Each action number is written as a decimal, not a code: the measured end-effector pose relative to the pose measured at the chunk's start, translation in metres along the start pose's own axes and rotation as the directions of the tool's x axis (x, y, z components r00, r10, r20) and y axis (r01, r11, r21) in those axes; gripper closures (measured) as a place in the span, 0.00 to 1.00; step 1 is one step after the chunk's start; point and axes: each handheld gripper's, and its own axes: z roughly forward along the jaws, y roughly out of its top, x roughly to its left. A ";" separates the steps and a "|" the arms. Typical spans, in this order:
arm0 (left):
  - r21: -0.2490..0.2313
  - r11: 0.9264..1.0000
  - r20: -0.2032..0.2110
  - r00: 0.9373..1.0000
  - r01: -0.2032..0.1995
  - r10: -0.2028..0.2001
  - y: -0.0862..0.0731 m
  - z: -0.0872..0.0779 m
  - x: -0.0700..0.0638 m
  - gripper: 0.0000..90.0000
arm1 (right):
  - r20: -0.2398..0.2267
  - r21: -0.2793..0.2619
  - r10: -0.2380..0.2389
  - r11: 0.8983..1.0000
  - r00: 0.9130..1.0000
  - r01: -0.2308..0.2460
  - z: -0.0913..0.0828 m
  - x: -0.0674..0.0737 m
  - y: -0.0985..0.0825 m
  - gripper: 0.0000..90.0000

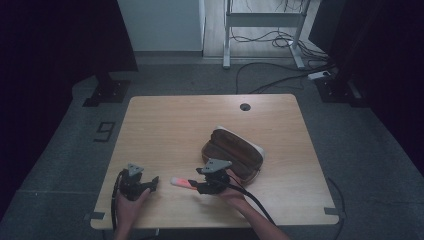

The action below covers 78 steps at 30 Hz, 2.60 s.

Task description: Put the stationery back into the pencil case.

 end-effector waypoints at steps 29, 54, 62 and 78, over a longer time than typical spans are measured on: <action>-0.001 1.000 0.001 1.000 -0.001 0.001 0.000 0.000 0.000 0.21 | 0.000 0.140 -0.044 0.989 0.999 0.044 0.025 0.001 -0.019 0.72; -0.001 1.000 0.002 1.000 -0.003 0.003 0.000 0.000 0.000 0.21 | -0.015 0.033 0.033 0.999 0.999 -0.032 -0.013 -0.020 -0.001 0.73; -0.001 1.000 0.002 1.000 -0.003 0.003 0.000 0.000 0.000 0.21 | 0.001 -0.019 0.034 0.999 0.999 -0.034 -0.038 -0.031 0.009 0.73; -0.001 1.000 0.002 1.000 -0.002 0.002 0.000 0.000 0.000 0.21 | 0.073 -0.079 0.050 0.996 0.996 -0.045 -0.077 -0.057 0.014 0.73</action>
